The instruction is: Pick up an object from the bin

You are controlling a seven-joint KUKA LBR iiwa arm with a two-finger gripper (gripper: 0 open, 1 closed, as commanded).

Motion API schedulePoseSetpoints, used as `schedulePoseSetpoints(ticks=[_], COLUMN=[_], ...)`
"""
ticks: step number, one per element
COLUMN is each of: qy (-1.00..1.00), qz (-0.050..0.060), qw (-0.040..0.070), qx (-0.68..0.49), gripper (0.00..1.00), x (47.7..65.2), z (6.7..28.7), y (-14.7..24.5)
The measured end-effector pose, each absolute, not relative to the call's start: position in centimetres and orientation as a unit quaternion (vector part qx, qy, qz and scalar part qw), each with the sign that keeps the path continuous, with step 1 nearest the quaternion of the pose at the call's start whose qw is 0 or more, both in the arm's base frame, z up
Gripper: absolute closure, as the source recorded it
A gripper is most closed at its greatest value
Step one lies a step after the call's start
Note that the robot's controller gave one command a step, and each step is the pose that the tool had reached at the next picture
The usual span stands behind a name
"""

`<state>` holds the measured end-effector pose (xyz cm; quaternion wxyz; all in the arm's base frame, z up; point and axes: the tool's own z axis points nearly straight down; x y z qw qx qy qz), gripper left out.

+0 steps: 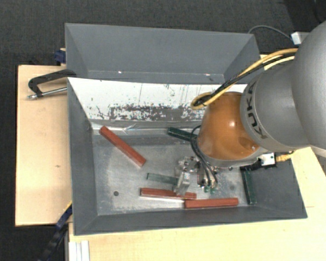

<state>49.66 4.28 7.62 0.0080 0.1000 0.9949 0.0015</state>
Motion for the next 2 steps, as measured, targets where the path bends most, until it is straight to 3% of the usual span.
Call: schedulePoseSetpoints(ticks=[2], qy=[0.995], qz=[0.000], qw=[-0.001], qx=[0.100], gripper=[1.00], x=[49.2], z=[9.6], y=[4.3])
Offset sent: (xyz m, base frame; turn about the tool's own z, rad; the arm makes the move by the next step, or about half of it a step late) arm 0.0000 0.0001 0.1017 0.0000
